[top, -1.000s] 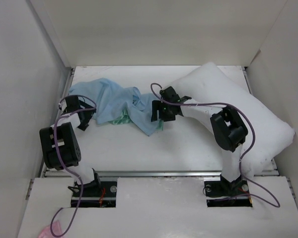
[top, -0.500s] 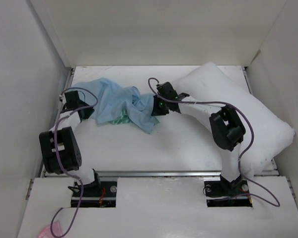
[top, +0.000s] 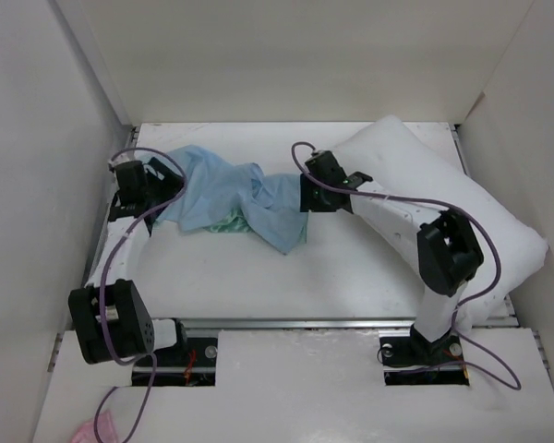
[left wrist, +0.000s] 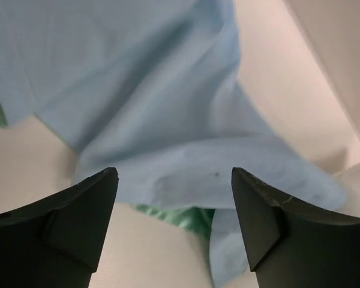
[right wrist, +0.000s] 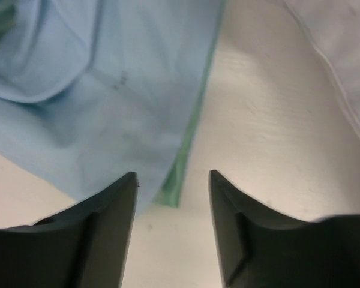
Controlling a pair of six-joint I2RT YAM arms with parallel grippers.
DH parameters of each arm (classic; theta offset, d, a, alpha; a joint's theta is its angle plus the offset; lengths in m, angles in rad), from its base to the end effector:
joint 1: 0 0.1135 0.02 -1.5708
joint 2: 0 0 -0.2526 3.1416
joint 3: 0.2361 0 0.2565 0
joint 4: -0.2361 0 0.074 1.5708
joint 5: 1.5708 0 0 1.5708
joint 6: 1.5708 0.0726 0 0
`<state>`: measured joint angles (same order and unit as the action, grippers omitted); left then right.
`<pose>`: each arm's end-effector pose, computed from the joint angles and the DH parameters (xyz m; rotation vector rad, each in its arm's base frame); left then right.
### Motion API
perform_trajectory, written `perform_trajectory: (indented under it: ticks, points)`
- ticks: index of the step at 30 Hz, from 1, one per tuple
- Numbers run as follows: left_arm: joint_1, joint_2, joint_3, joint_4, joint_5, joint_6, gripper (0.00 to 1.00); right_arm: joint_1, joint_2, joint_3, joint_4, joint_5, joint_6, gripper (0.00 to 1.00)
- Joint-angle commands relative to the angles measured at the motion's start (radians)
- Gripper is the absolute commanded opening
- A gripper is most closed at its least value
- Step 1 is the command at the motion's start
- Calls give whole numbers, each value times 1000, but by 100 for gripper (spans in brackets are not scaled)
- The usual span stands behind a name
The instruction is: Put the pillow into the pillowcase
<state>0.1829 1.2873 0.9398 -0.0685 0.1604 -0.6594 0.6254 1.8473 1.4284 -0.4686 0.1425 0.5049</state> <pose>0.3340 0.0500 0.2686 -0.7251 1.8760 -0.4657 0.3573 0.2453 0.1968 -0.0862 2.4717 0.3218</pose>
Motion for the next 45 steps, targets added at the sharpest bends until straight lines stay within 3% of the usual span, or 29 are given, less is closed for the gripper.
perform_trajectory:
  ticks: [1,2,3,7,16,18,19,22,29,32,33,40,43,45]
  points:
    - [-74,17,-99,-59,22,26,76,-21,-104,-78,-39,37,-12,58]
    - [-83,27,-116,-59,13,26,80,-21,-123,-100,-30,8,-22,67]
    - [-83,46,-131,-59,13,17,80,-21,-137,-123,-15,-70,-22,70]
    - [-83,116,-156,-31,-22,-5,80,-10,-149,-212,99,-281,-12,75]
    - [-83,263,-128,-13,-51,-14,61,43,27,-125,128,-350,-31,83]
    - [-83,288,-128,-2,-61,-14,51,54,50,-111,128,-359,-31,83]
    - [-83,297,-107,-2,-76,-23,31,54,75,-99,128,-359,-31,83]
    - [-83,334,-76,-13,-76,-23,1,63,124,-68,128,-376,-31,83]
    - [-83,245,-53,-33,-67,-14,0,86,87,-77,163,-341,15,80]
    - [-83,198,-75,-43,-67,-25,0,86,56,-88,163,-294,27,70]
    - [-83,182,-75,-44,-67,-25,0,86,34,-88,142,-278,53,59]
    - [-83,38,-98,-88,-91,-34,0,86,-25,-74,76,-141,90,54]
    - [-83,-11,-98,-99,-102,-34,0,86,-16,-63,85,-98,101,35]
    - [-83,-31,-98,-109,-102,-34,0,86,15,-39,85,-115,101,36]
